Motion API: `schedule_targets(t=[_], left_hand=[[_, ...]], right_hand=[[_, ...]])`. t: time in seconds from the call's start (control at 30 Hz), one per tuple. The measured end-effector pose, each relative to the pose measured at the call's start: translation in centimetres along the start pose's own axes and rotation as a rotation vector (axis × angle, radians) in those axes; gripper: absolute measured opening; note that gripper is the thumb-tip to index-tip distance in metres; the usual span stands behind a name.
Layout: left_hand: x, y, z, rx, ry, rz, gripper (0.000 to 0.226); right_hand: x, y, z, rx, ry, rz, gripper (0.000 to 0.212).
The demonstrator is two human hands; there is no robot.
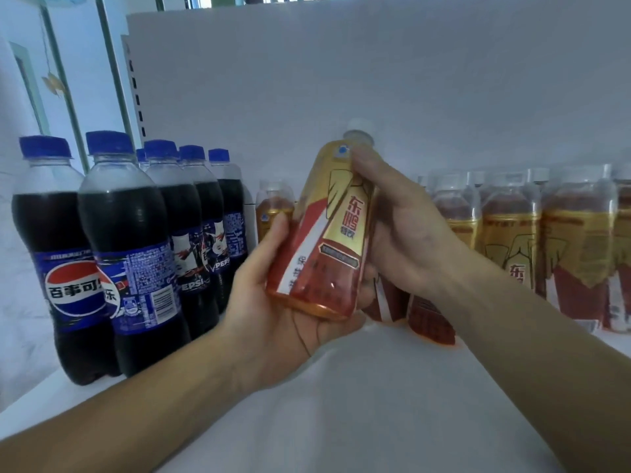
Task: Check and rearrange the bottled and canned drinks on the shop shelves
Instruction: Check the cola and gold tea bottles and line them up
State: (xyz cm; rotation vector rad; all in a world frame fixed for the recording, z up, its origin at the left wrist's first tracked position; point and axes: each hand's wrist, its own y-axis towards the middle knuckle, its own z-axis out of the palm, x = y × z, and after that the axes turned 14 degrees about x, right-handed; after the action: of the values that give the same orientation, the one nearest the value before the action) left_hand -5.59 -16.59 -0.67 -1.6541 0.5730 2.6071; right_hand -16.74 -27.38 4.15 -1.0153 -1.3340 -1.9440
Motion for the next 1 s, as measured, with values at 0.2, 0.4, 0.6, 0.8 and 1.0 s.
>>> schedule_targets(t=[0.2, 0.4, 0.6, 0.8, 1.0], left_hand=[[0.6, 0.9, -0.2, -0.187, 0.419, 0.11, 0.057], [0.1, 0.1, -0.4, -0.131, 0.213, 0.025, 0.066], [0.5, 1.0, 0.3, -0.168, 0.351, 0.086, 0.057], [0.1, 0.2, -0.6, -0.122, 0.208, -0.023, 0.073], [-1.2, 0.6, 0.5, -0.163, 0.412, 0.104, 0.08]], right_hand=[[-0.5, 0.4, -0.3, -0.208, -0.203, -0.112, 0.064], [-0.8, 0.8, 0.1, -0.111, -0.026, -0.003, 0.08], [-0.6, 0.3, -0.1, -0.253, -0.264, -0.081, 0.061], [-0.8, 0.5, 0.3, -0.139, -0.047, 0.009, 0.074], [-1.0, 0.5, -0.2, -0.268, -0.305, -0.109, 0.068]])
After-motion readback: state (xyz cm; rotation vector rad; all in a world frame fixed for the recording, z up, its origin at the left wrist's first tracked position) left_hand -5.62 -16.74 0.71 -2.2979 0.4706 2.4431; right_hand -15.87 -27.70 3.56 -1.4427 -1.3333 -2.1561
